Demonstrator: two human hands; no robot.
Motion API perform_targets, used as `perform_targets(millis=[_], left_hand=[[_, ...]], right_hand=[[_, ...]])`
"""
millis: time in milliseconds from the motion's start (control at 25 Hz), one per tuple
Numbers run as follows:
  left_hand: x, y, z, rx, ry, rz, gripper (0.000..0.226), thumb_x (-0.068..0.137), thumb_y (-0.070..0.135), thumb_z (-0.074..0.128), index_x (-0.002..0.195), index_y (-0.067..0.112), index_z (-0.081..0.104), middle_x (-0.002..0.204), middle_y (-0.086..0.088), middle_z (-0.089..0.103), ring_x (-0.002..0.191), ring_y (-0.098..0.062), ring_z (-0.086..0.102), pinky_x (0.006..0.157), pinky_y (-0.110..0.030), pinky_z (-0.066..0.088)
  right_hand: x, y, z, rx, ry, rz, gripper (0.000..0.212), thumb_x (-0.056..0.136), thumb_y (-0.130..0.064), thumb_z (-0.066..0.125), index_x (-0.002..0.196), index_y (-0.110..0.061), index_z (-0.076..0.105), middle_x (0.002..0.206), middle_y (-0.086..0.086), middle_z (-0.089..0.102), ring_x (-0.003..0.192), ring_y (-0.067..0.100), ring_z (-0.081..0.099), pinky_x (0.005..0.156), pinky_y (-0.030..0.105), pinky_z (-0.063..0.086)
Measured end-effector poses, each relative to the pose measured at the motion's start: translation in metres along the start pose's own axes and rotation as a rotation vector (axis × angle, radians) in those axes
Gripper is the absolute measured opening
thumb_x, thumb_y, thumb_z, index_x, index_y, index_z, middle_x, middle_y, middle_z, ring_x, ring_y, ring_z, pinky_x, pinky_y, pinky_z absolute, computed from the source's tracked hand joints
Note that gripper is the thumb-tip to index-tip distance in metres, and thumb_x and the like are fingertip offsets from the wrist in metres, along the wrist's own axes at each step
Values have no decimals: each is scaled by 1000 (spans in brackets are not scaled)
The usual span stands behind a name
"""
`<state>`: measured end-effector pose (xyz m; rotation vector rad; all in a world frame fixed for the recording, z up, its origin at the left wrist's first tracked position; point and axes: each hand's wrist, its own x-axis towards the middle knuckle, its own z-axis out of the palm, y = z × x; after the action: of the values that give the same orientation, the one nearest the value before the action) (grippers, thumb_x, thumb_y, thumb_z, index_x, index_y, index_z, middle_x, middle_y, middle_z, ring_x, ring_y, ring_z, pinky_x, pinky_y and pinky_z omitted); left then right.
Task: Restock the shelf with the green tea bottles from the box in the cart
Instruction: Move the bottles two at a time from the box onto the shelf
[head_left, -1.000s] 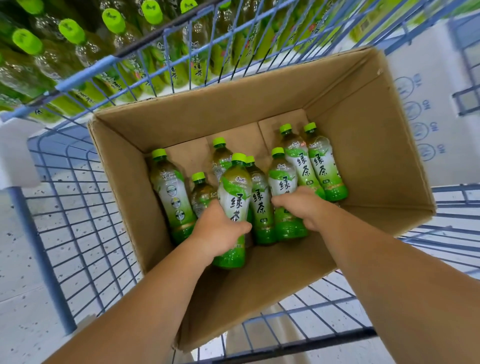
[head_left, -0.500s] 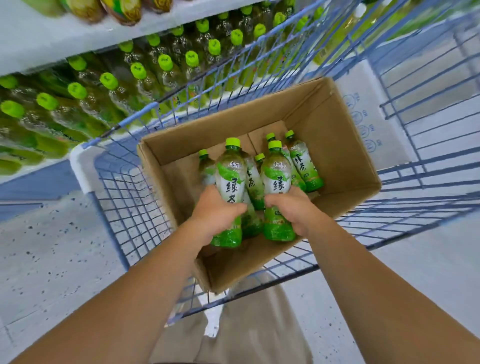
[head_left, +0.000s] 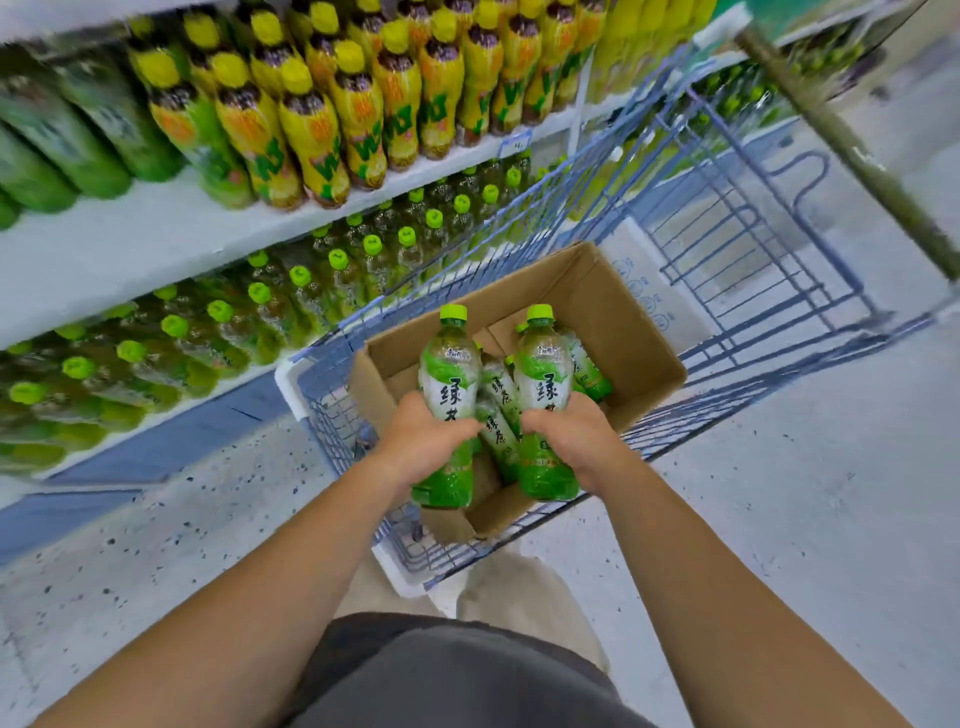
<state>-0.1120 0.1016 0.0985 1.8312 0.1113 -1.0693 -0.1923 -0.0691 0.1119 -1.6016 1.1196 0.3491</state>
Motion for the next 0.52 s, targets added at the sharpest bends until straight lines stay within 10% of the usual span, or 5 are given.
perform_targets(millis=[520], left_hand=[[-150, -43, -98, -154, 270, 100, 28, 82, 18, 71, 106, 12, 57, 92, -16, 66, 73, -23, 62, 61, -32, 48]], right_hand=[[-119, -36, 71, -95, -175, -221, 25, 77, -17, 72, 101, -14, 65, 95, 11, 71, 86, 28, 68, 72, 41, 57]])
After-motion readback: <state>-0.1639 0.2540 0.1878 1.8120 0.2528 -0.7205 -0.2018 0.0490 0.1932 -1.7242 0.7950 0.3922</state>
